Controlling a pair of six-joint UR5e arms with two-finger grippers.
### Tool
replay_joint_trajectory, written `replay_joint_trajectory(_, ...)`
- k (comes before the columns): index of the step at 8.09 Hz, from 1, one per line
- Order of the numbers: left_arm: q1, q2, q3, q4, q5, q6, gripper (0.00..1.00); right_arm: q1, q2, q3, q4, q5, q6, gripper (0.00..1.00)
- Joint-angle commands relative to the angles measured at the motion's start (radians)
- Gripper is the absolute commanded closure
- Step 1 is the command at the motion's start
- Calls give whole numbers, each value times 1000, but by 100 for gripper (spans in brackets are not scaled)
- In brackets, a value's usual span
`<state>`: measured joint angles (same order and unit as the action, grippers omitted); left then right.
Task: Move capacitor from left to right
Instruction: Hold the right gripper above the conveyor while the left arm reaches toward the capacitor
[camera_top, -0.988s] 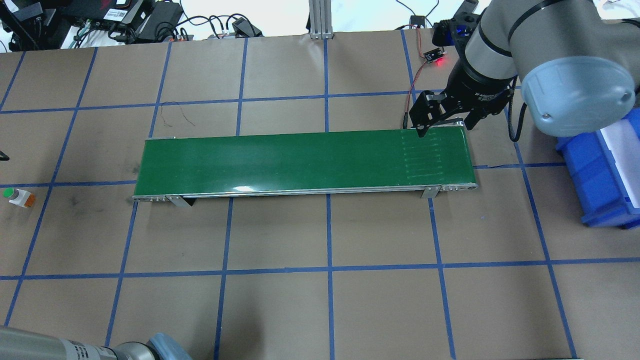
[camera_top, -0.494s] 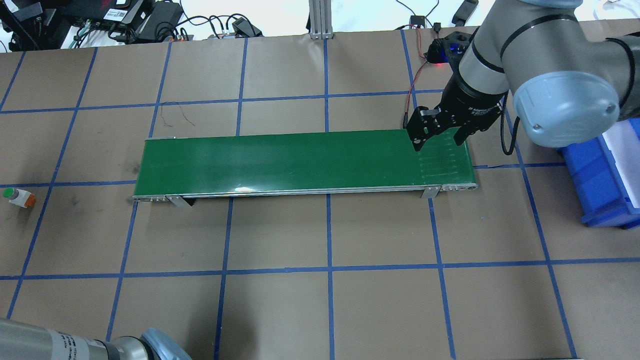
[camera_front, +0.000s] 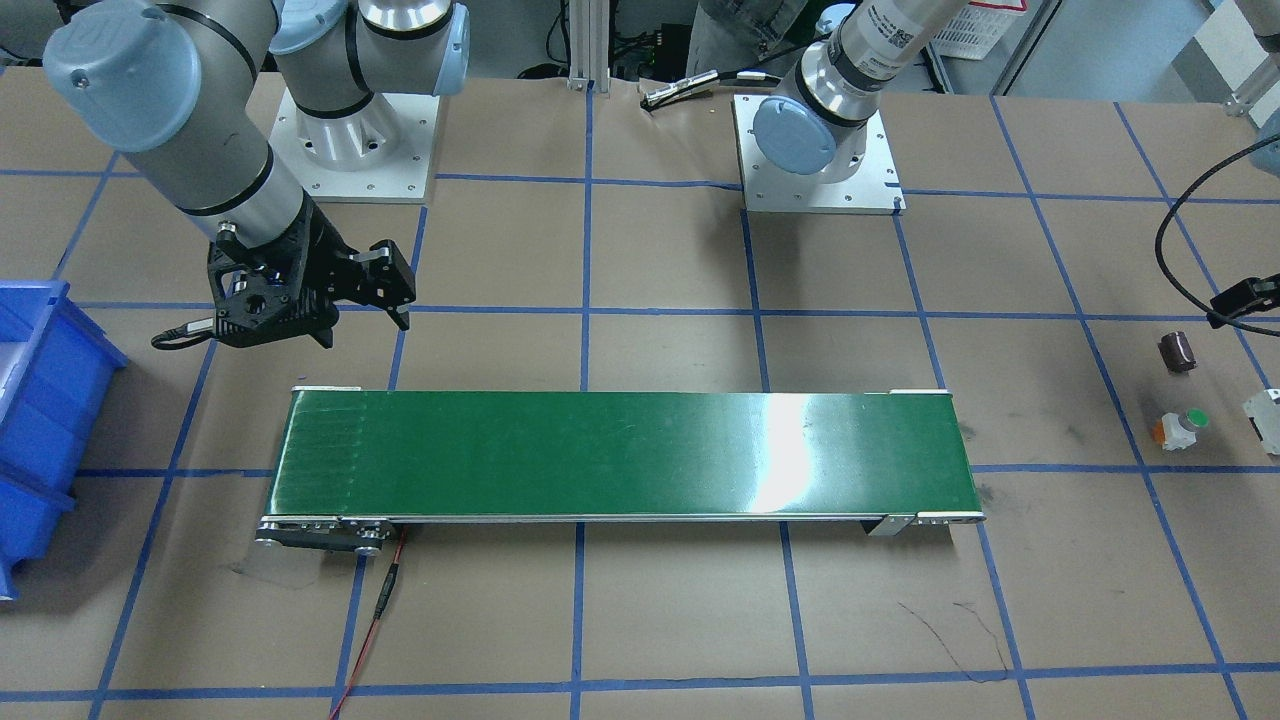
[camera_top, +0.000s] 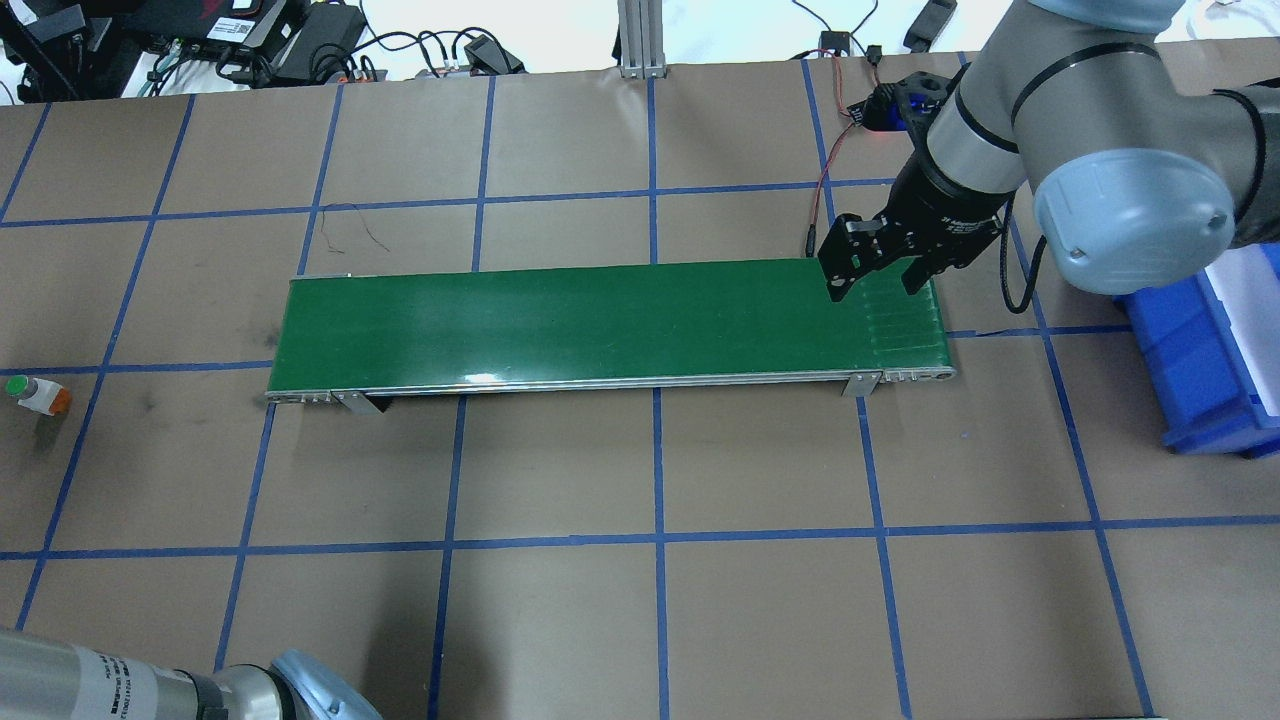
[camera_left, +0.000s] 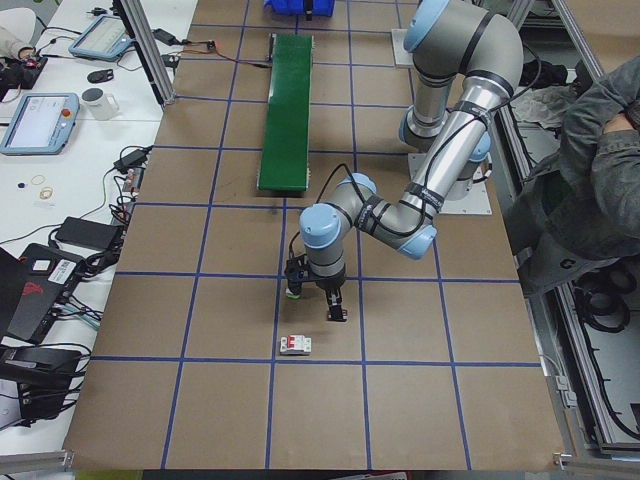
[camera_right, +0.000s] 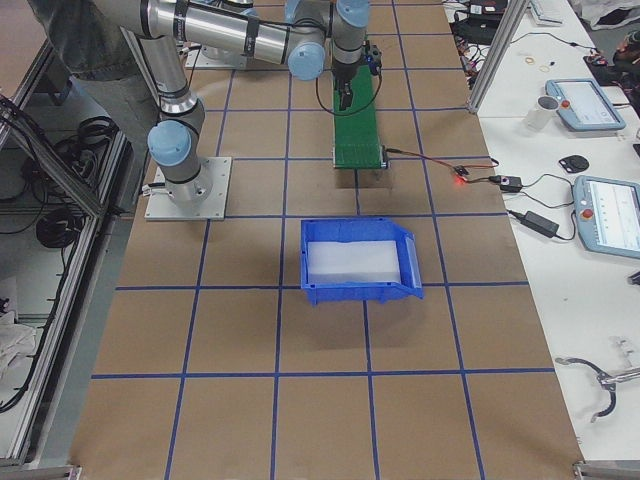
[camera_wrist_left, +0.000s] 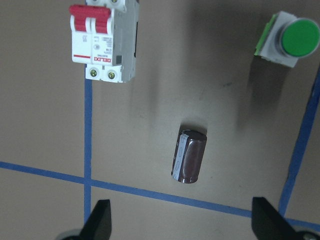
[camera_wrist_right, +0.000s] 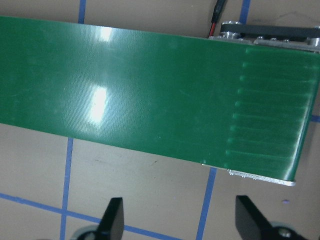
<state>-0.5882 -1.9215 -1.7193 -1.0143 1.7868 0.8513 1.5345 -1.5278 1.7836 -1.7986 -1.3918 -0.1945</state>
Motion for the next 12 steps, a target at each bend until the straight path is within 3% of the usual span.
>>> replay_joint_trajectory(1,11,-33,0,3,-39,-38,5,-20,18,-13,-68,-26,-2,0)
replay_joint_trajectory(2,22,-54,0,17,-64,-38,8,-20,20,-12,-68,-32,3,0)
replay_joint_trajectory(4,36,-79,-2,33,-127,82,9,-20,24,0,-158,48,4,0)
replay_joint_trajectory(6,36,-80,-37,101,-118,193,9,-22,34,14,-163,68,3,0)
replay_joint_trajectory(8,34,-85,-109,222,-109,221,6,-27,38,45,-171,150,1,0)
replay_joint_trajectory(12,41,-102,-114,226,-64,232,8,-28,61,52,-171,157,1,2)
